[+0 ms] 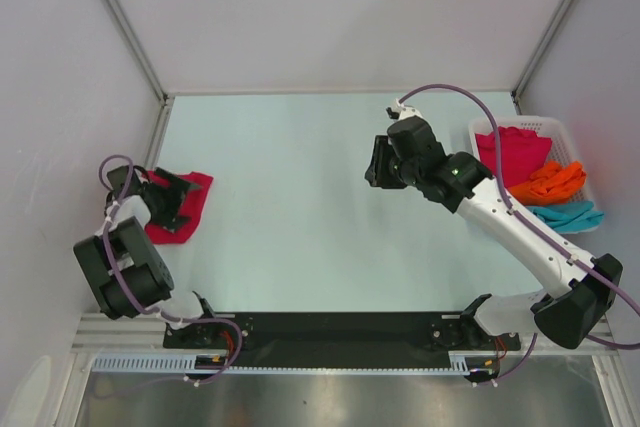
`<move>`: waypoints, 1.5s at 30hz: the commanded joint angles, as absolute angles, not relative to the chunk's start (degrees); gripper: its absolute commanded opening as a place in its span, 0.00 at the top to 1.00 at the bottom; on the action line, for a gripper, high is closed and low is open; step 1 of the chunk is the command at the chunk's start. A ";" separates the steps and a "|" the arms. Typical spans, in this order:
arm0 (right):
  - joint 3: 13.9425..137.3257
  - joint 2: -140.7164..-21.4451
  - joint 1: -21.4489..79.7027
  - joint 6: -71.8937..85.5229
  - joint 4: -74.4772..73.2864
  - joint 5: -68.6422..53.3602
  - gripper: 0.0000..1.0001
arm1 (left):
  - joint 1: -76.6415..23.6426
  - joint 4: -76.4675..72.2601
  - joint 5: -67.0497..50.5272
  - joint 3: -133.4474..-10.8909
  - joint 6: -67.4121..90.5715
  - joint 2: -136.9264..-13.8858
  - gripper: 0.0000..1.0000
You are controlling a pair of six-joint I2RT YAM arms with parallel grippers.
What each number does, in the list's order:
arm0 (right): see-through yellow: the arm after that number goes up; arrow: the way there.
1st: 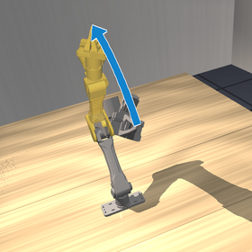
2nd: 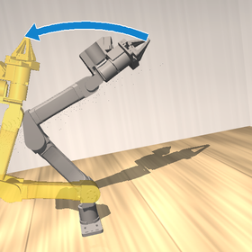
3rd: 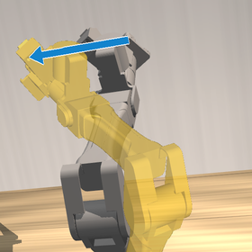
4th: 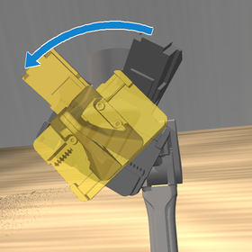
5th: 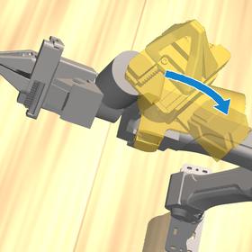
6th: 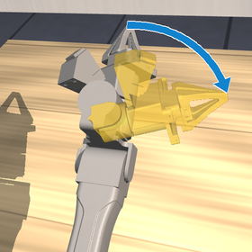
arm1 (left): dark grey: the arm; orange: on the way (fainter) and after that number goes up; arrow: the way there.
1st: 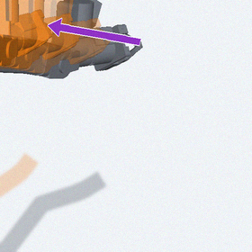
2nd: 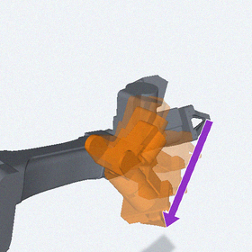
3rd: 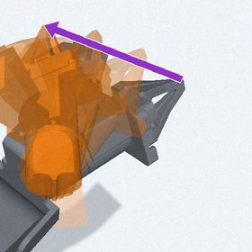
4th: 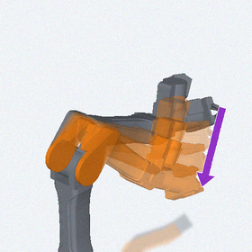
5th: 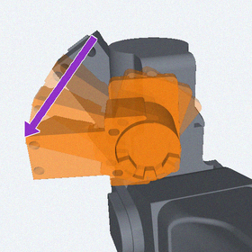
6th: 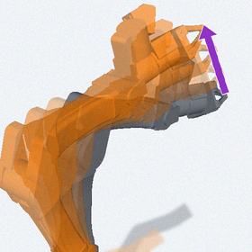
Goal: Fold and stack the t-shirts
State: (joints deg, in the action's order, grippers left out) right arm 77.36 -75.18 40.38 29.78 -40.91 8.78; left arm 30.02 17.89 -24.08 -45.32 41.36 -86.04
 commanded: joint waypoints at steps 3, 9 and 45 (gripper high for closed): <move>77.34 -74.18 41.04 30.06 -40.43 10.02 0.65 | 29.18 13.81 -30.66 -52.11 37.89 -73.05 0.02; 77.43 -74.97 42.19 30.67 -39.46 10.02 0.66 | 27.95 3.65 -43.30 -53.27 35.94 -65.92 0.01; 63.20 -73.65 42.37 34.63 -31.90 5.01 0.56 | -47.72 28.39 6.58 -80.94 -6.76 -85.59 0.00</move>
